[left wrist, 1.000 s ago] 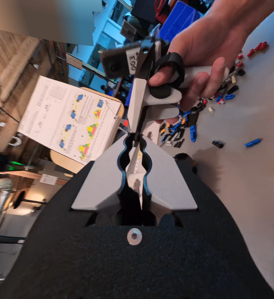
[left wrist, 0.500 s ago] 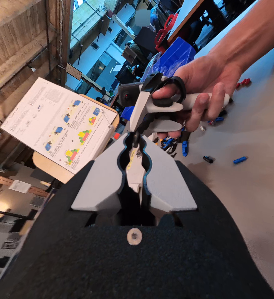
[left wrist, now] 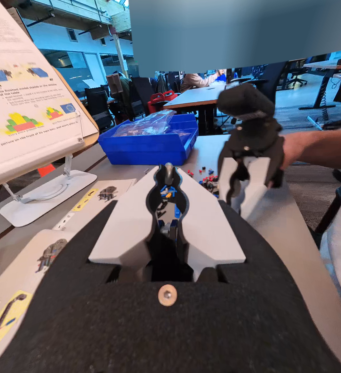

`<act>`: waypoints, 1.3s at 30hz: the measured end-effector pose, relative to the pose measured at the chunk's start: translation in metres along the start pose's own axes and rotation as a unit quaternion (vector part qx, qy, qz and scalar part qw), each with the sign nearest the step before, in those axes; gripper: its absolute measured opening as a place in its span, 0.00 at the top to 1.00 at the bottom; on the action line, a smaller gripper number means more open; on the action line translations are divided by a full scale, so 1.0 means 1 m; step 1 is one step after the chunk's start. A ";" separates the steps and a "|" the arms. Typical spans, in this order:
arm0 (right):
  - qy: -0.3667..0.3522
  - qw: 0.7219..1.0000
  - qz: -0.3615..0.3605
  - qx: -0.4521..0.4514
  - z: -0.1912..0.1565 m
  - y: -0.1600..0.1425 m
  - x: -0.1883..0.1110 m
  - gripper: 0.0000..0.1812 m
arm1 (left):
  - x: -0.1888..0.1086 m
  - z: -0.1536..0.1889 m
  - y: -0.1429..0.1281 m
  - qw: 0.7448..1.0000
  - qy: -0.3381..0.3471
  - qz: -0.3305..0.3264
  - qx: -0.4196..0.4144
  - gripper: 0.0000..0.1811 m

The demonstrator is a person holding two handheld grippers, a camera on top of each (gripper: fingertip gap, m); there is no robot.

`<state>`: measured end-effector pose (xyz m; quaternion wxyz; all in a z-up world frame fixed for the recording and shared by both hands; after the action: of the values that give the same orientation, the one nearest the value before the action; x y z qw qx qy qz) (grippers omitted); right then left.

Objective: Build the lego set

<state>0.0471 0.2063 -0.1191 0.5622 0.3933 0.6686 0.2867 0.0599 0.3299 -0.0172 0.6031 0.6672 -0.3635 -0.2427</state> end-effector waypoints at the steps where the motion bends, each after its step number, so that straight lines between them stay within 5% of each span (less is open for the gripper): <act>1: -0.027 1.000 0.002 0.005 -0.004 -0.010 0.005 0.89 | -0.001 0.000 -0.005 1.000 0.002 -0.001 -0.002 0.97; 4: -0.068 0.997 0.028 -0.001 -0.008 -0.018 0.010 0.89 | -0.005 0.006 -0.012 1.000 -0.007 -0.003 -0.009 0.97; 10: -0.028 0.998 -0.047 -0.015 -0.005 -0.027 0.005 0.89 | -0.008 0.009 -0.017 0.999 -0.016 -0.020 0.026 0.97; 21: 0.016 1.000 -0.006 -0.022 -0.018 -0.014 0.014 0.90 | -0.011 0.001 -0.016 1.000 -0.002 -0.019 0.017 0.97; 33: -0.135 0.989 -0.001 -0.054 0.000 -0.021 0.020 0.94 | -0.011 -0.002 -0.016 1.000 -0.003 -0.017 0.004 0.97; 39: -0.143 0.986 -0.003 -0.085 -0.004 -0.021 0.023 0.95 | -0.010 0.003 -0.019 1.000 -0.020 -0.018 -0.010 0.97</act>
<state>0.0378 0.2145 -0.1478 0.6842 0.3792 0.5559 0.2812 0.0553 0.3362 -0.0376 0.5981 0.6624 -0.3610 -0.2704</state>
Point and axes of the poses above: each gripper's, where its closed fingertips meet, x out along the fingers, y out of its top, z = x × y across the jaws, the point moved 4 cm from there along -x, back along the fingers, and after that the axes turned 9 degrees about z, right-handed, at the moved point
